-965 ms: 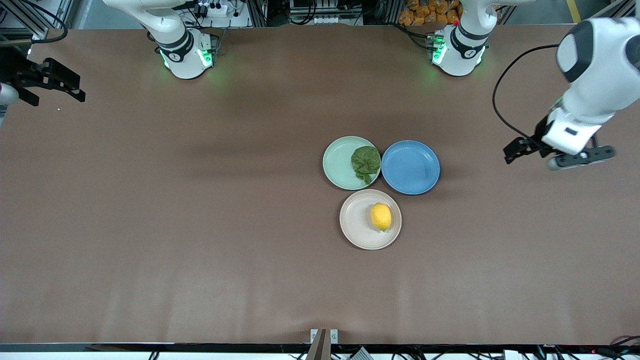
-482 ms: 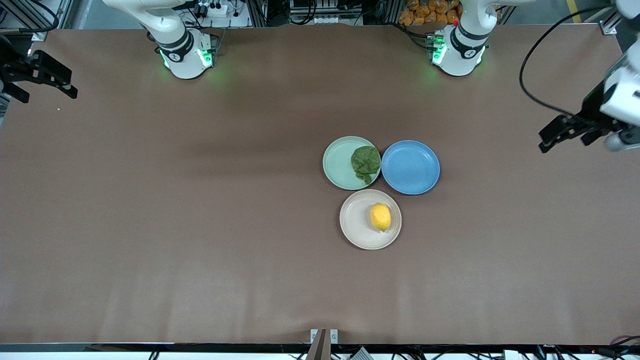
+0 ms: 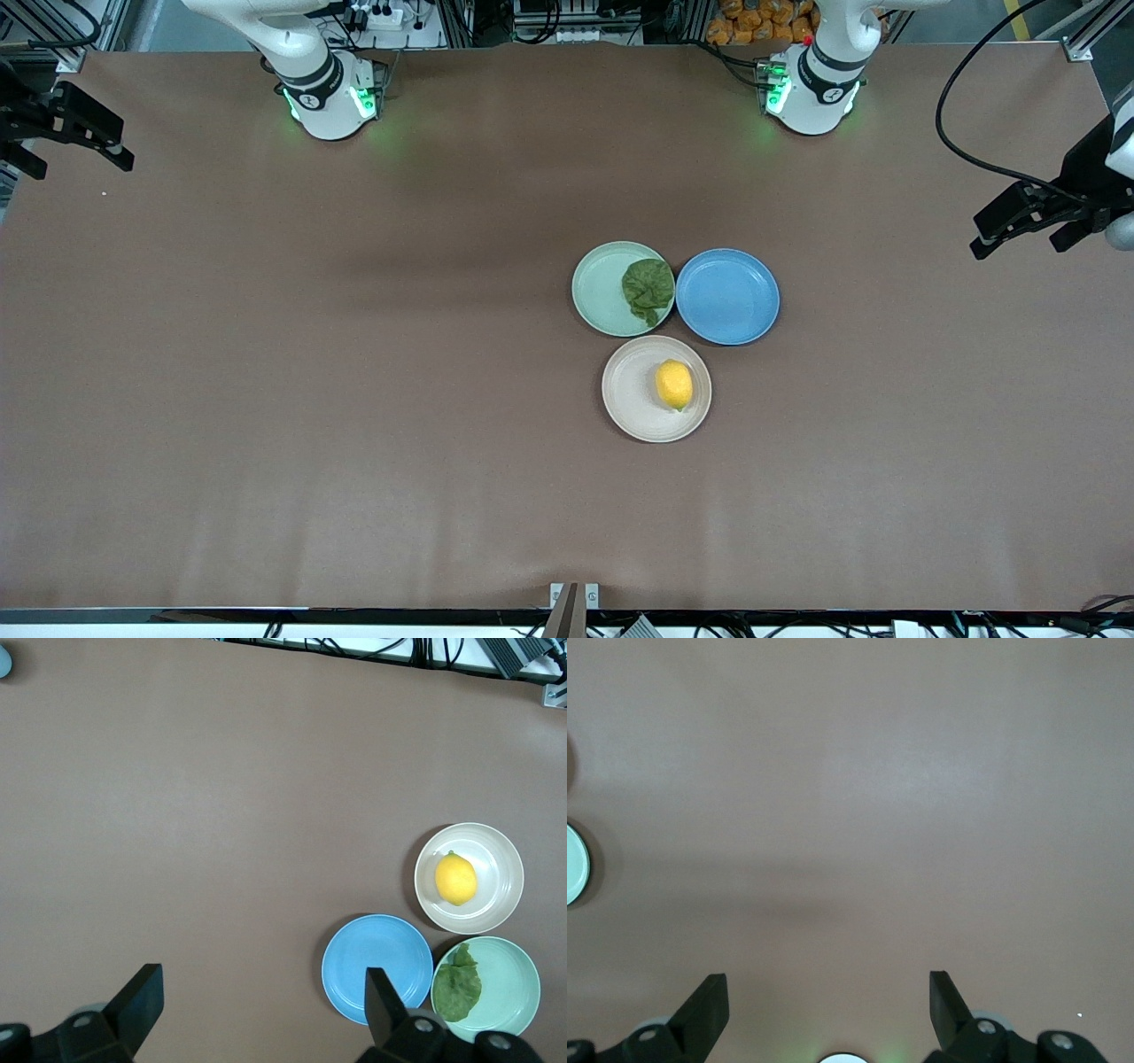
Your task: Place lemon and lettuce in plates
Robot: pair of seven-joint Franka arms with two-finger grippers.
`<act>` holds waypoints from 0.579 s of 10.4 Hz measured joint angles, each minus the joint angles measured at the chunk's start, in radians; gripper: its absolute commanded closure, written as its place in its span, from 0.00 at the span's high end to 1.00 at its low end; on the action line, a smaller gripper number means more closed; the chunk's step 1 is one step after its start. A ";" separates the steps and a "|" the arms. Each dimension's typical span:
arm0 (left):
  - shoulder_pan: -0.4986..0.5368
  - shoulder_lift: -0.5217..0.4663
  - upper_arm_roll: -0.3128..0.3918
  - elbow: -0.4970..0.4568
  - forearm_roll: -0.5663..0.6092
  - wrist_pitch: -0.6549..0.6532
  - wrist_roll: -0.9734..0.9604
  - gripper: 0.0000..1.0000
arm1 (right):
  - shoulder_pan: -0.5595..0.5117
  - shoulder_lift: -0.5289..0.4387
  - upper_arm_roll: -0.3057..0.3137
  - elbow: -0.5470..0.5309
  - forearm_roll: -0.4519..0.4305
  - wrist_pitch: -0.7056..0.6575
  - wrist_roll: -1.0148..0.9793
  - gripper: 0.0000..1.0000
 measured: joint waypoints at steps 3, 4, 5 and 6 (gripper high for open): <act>-0.002 0.003 -0.016 0.012 0.002 -0.047 0.070 1.00 | -0.005 0.002 -0.002 0.003 0.000 -0.003 0.000 1.00; -0.002 0.002 -0.021 0.025 0.003 -0.090 0.095 1.00 | -0.005 0.003 -0.002 0.003 0.000 -0.003 0.000 1.00; -0.001 -0.002 -0.021 0.036 0.003 -0.116 0.118 1.00 | -0.005 0.003 -0.002 0.003 0.000 -0.003 0.000 1.00; 0.002 -0.008 -0.020 0.042 0.004 -0.127 0.127 1.00 | -0.005 0.003 -0.002 0.003 0.000 -0.005 0.000 1.00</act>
